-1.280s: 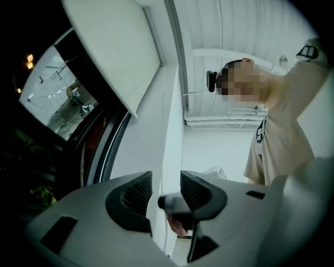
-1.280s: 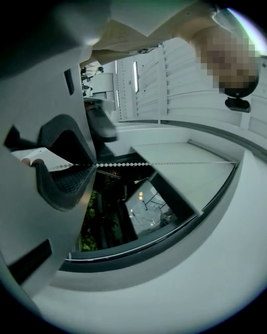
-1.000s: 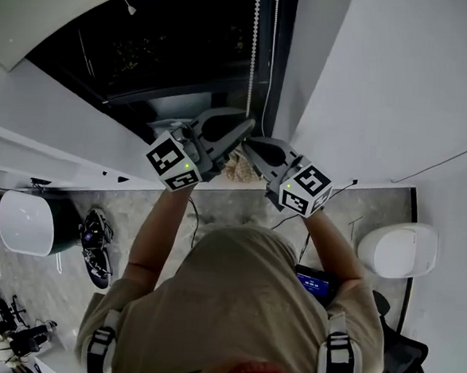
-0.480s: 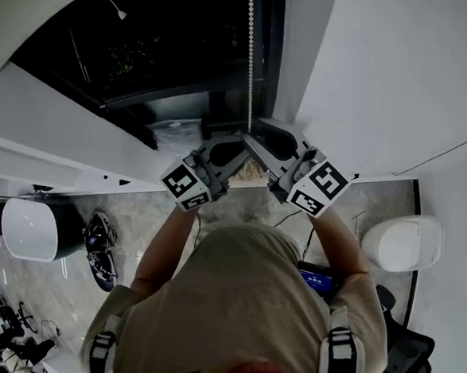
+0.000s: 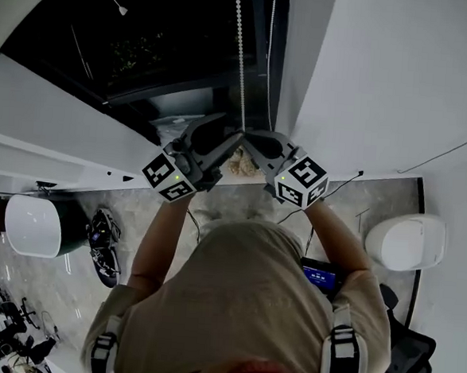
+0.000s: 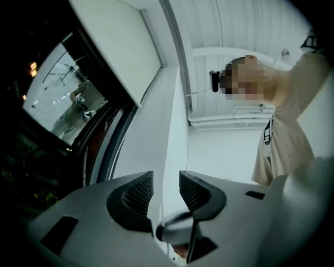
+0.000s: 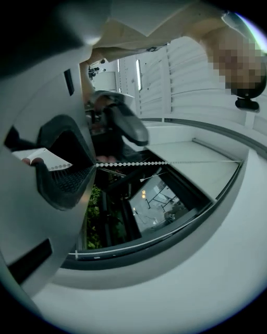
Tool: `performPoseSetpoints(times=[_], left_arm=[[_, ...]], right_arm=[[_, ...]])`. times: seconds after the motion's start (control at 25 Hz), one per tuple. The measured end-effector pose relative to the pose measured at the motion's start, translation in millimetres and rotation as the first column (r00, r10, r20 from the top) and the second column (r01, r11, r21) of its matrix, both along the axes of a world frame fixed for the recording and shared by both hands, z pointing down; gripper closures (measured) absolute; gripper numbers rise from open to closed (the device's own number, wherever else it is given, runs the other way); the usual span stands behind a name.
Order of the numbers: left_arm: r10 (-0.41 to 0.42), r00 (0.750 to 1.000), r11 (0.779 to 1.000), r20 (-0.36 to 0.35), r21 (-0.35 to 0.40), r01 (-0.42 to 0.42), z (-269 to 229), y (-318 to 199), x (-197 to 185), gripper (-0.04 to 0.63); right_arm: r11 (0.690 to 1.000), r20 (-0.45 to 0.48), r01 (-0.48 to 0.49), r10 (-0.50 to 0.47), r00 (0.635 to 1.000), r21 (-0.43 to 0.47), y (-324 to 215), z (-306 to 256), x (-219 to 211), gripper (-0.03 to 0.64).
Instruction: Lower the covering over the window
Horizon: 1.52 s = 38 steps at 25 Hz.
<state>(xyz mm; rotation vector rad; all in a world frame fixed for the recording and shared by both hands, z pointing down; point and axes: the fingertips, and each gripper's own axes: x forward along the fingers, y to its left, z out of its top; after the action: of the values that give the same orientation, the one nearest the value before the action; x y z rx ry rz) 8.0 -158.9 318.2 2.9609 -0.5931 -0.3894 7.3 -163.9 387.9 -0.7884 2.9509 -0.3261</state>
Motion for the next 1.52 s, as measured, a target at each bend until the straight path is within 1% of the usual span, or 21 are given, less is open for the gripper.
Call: performPoseSetpoints(times=[0.08,0.12,0.16,0.28,0.36,0.44,0.48,0.56,0.68,0.76,0.84,0.92,1.04,1.12,1.2,1.24,1.28,1.32,1.36,1.44,1.52], left_arm=[[-0.045,0.995,0.997,0.084,0.072,0.039,-16,-8,9,0.449],[-0.066,0.990,0.994,0.121,0.097,0.054,-18,-13,14,0.487],[-0.071,0.988,0.993,0.138,0.106,0.057,-19,-15,17,0.563],[-0.040,0.995,0.997,0.087,0.069,0.034,-15,-11,19,0.577],[-0.072,0.993,0.994,0.089,0.090,0.064,-11,-12,16,0.578],[-0.111,0.988,0.989,0.112,0.105,0.099,-2,-14,11,0.578],[-0.118,0.986,0.990,0.119,0.096,0.107,5,-15,8,0.578],[-0.114,0.985,0.992,0.132,0.073,0.105,20,-12,7,0.578],[-0.080,0.986,0.996,0.148,0.040,0.075,44,1,15,0.578],[-0.040,0.991,0.999,0.125,-0.003,0.041,56,11,21,0.578],[-0.009,0.997,0.999,0.080,-0.038,0.012,61,19,25,0.578],[-0.004,0.999,0.998,0.035,-0.056,0.006,62,22,22,0.578],[-0.002,0.999,0.996,-0.035,-0.091,-0.001,63,22,10,0.578],[0.016,1.000,0.996,-0.021,-0.092,-0.018,66,24,8,0.578],[0.031,0.999,0.997,0.038,-0.078,-0.028,75,28,11,0.578],[0.040,0.998,0.996,0.045,-0.078,-0.036,79,30,11,0.578],[0.045,0.999,0.995,0.019,-0.089,-0.043,81,29,7,0.577],[0.042,0.999,0.993,-0.033,-0.109,-0.046,78,27,1,0.514],[0.027,0.996,0.991,-0.087,-0.126,-0.037,72,22,-7,0.398],[-0.021,0.991,0.994,-0.135,-0.106,0.007,49,6,-19,0.385],[-0.031,0.991,0.999,-0.134,-0.030,0.027,15,-6,-20,0.385]], right_arm=[[1.000,0.008,0.018,-0.018,1.000,-0.015,6,8,-5,0.607],[1.000,0.008,0.017,-0.017,1.000,-0.011,7,7,-5,0.607],[1.000,0.004,0.013,-0.013,1.000,-0.005,8,6,-5,0.607],[1.000,-0.007,0.019,-0.019,1.000,-0.002,11,8,-2,0.607],[0.999,-0.010,0.043,-0.043,0.999,0.020,13,11,4,0.607],[0.998,0.042,0.064,-0.065,0.997,0.010,12,10,17,0.586],[0.998,0.094,0.065,-0.064,0.993,-0.009,9,5,26,0.529],[0.999,0.177,0.040,-0.038,0.984,-0.012,1,-17,42,0.506],[0.997,0.175,0.027,-0.040,0.984,0.073,3,-53,39,0.506],[0.992,0.163,0.037,-0.057,0.985,0.124,10,-71,26,0.506],[0.984,0.142,-0.004,-0.022,0.990,0.179,11,-85,18,0.508],[0.973,0.111,-0.062,0.039,0.993,0.220,6,-90,13,0.600],[0.979,0.121,-0.071,0.048,0.991,0.193,1,-87,7,0.606],[0.979,0.114,-0.077,0.056,0.992,0.190,-1,-82,5,0.606],[0.977,0.079,-0.094,0.080,0.994,0.191,-4,-67,5,0.606],[0.979,0.067,-0.101,0.091,0.994,0.176,-7,-57,6,0.606],[0.983,0.060,-0.106,0.097,0.993,0.153,-9,-47,7,0.606],[0.986,0.056,-0.107,0.101,0.993,0.127,-10,-39,10,0.606],[0.989,0.052,-0.105,0.100,0.994,0.104,-9,-32,12,0.606],[0.993,0.044,-0.086,0.083,0.996,0.074,-5,-24,13,0.606],[0.997,0.033,-0.055,0.053,0.998,0.053,0,-15,8,0.606]])
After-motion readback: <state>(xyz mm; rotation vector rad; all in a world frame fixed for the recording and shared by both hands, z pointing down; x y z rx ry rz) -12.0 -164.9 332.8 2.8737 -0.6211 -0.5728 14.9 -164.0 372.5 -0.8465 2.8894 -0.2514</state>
